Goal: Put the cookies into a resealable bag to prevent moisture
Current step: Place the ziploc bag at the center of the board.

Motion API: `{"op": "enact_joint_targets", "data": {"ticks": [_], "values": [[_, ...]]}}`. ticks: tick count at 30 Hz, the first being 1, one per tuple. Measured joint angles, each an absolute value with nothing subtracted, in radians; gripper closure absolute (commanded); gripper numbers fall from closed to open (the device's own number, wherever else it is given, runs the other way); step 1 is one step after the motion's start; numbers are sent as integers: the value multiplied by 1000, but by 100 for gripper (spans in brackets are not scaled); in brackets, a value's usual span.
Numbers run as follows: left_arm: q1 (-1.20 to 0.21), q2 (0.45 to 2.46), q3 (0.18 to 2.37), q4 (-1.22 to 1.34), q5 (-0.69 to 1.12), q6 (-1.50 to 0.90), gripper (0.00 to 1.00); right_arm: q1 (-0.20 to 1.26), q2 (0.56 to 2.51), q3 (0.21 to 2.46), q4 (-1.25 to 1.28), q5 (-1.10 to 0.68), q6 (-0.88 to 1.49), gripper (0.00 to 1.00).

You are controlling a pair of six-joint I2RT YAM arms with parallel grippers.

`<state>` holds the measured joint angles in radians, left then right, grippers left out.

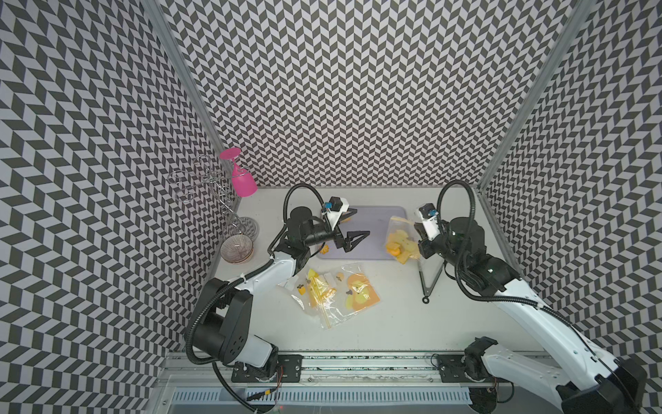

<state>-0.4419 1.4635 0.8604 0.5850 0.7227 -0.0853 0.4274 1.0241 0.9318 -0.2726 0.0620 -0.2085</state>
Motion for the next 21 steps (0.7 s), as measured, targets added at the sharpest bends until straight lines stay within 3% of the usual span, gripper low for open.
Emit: {"op": "enact_joint_targets", "data": {"ticks": [6,11,21], "values": [[-567,1384,714,601,422,-187,0,240,1122,1040,-284,141,-183,100],[-662,1349,625,602,276,-290,1,104,1229,1082,-252,162,-171,100],[-674,1232,452,555,61,-538,0,-190,1404,1082,-166,156,-156,100]]}}
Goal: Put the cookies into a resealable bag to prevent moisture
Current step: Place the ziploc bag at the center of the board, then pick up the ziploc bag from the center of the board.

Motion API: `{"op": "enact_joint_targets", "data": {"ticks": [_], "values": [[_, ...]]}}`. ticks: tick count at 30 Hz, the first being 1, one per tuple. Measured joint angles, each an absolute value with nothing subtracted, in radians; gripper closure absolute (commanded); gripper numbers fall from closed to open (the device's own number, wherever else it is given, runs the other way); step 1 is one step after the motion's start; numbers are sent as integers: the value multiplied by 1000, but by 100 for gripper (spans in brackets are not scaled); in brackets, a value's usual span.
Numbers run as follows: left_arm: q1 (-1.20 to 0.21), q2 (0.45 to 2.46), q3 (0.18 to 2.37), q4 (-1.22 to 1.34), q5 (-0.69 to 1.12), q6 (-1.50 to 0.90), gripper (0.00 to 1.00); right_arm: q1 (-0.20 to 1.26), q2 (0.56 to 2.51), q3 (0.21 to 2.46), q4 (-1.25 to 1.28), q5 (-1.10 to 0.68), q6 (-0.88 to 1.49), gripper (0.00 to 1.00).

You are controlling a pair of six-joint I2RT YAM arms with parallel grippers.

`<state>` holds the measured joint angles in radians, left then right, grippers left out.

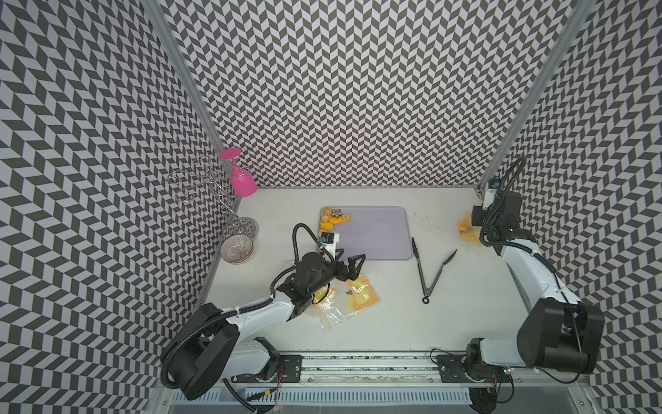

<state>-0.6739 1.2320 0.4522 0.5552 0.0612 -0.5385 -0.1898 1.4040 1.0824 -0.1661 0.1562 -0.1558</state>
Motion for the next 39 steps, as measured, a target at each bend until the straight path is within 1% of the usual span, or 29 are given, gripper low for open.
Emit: {"op": "enact_joint_targets", "data": {"ticks": [5,9,11,12,13,16,17,19,20,23,26,30,33,36,38,39], "values": [[-674,1143,451,512,-73,-546,1,-256,1439,1078,-117,136,-142,100],[-679,1140,458,440,-141,-534,0,-266,1477,1077,-108,110,-126,95],[-681,1140,458,413,-155,-532,0,-266,1496,1077,-109,102,-119,90],[-681,1139,458,400,-162,-532,1,-266,1503,1077,-109,101,-113,83],[-681,1137,458,385,-170,-532,0,-265,1509,1077,-111,102,-109,69],[-681,1134,460,334,-204,-536,0,-265,1510,1078,-117,116,-87,32],[-681,1132,463,312,-220,-538,1,-265,1507,1079,-117,117,-81,24],[-681,1125,477,255,-260,-549,0,-265,1492,1078,-123,115,-69,15],[-681,1118,483,236,-279,-553,1,-265,1478,1078,-126,109,-60,12],[-681,1076,492,188,-342,-565,1,-262,1397,1077,-122,68,-6,0],[-681,1022,493,146,-380,-562,1,-234,1271,1053,-87,41,72,1],[-680,961,493,72,-408,-575,1,-125,1089,957,-10,28,162,0],[-674,907,492,28,-409,-588,1,-82,989,815,99,-87,257,1],[-652,860,492,-1,-399,-609,1,-36,944,643,226,-204,365,0],[-630,846,490,-21,-391,-625,2,78,965,584,241,-240,395,1],[-618,842,487,-33,-387,-632,2,163,988,574,238,-253,403,1]]}}
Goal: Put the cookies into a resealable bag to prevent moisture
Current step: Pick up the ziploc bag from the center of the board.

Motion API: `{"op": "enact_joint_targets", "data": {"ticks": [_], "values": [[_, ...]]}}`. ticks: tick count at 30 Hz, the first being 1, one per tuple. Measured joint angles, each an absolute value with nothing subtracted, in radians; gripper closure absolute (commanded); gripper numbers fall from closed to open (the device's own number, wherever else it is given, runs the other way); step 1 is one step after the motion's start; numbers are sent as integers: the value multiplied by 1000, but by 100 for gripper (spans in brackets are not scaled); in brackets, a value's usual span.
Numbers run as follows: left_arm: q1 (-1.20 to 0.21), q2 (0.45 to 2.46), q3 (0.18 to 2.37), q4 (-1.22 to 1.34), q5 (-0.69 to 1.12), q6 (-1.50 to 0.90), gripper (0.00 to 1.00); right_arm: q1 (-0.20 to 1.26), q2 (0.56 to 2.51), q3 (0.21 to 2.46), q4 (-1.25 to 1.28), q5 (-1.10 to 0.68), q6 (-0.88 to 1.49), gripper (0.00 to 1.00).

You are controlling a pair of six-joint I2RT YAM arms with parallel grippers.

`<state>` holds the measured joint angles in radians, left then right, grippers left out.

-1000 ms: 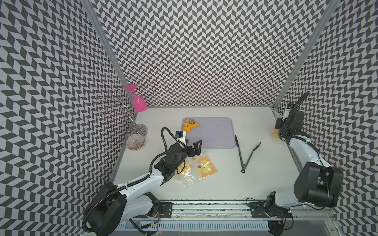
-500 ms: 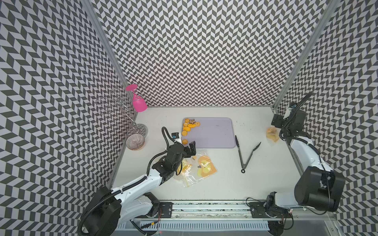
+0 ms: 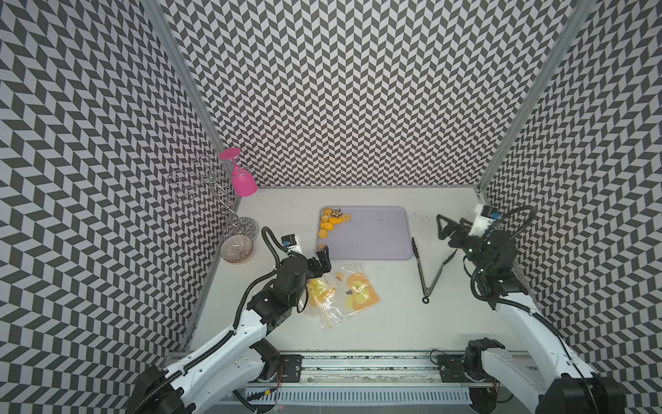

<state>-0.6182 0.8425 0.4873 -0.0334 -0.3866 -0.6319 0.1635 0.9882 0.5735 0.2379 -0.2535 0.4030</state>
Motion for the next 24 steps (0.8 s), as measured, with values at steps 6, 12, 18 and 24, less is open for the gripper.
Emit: {"op": "enact_joint_targets", "data": {"ticks": [6,12,18,24], "values": [[-530,809,451,-100,-318,-669,8,562,1140,569,268,-269,430,11],[-547,789,452,-131,-247,-660,9,667,1386,569,295,-341,436,18],[-598,789,452,-160,-229,-656,10,671,1597,613,286,-394,424,16],[-598,783,453,-168,-234,-652,11,671,1676,693,296,-410,402,16]]}}
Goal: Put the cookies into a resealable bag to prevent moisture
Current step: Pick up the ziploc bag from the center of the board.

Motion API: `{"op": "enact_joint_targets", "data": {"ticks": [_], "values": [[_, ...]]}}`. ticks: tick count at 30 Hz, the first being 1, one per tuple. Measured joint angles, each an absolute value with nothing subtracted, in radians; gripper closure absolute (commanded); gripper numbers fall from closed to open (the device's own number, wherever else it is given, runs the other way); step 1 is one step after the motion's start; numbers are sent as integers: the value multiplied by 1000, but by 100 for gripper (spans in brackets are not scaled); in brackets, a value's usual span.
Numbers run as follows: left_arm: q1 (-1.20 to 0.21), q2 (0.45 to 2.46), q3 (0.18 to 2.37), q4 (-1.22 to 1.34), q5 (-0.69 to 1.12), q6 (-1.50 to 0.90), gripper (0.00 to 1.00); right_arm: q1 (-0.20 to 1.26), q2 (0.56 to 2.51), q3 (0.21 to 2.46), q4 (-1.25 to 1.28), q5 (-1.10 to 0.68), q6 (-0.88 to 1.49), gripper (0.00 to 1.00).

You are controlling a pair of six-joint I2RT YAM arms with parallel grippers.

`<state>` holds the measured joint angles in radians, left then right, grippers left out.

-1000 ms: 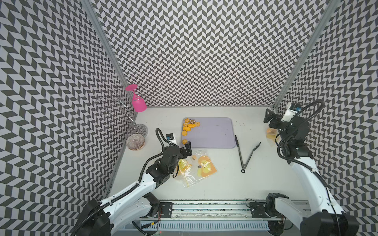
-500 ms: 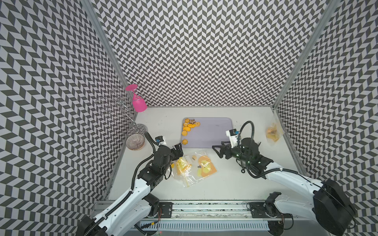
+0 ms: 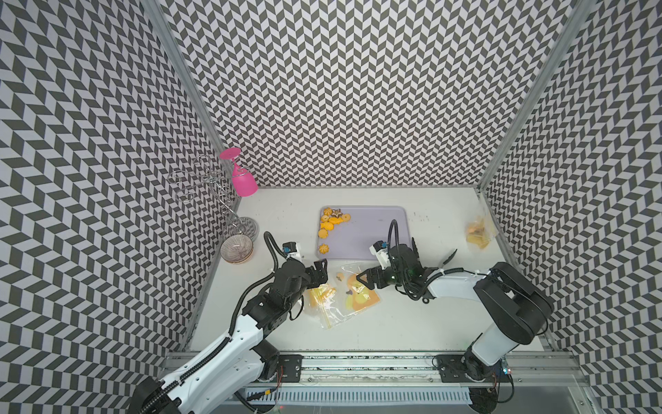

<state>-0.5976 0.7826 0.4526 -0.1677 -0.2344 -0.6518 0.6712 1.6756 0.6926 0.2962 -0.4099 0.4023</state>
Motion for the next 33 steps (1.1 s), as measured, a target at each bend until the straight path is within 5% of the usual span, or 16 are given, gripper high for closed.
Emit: {"op": "enact_joint_targets", "data": {"ticks": [11,33], "values": [[-522,727,455,-234,-285,-680,10,671,1799,789,302,-409,371,23],[-464,714,455,-175,-151,-644,9,664,1814,725,368,-408,344,93]]}}
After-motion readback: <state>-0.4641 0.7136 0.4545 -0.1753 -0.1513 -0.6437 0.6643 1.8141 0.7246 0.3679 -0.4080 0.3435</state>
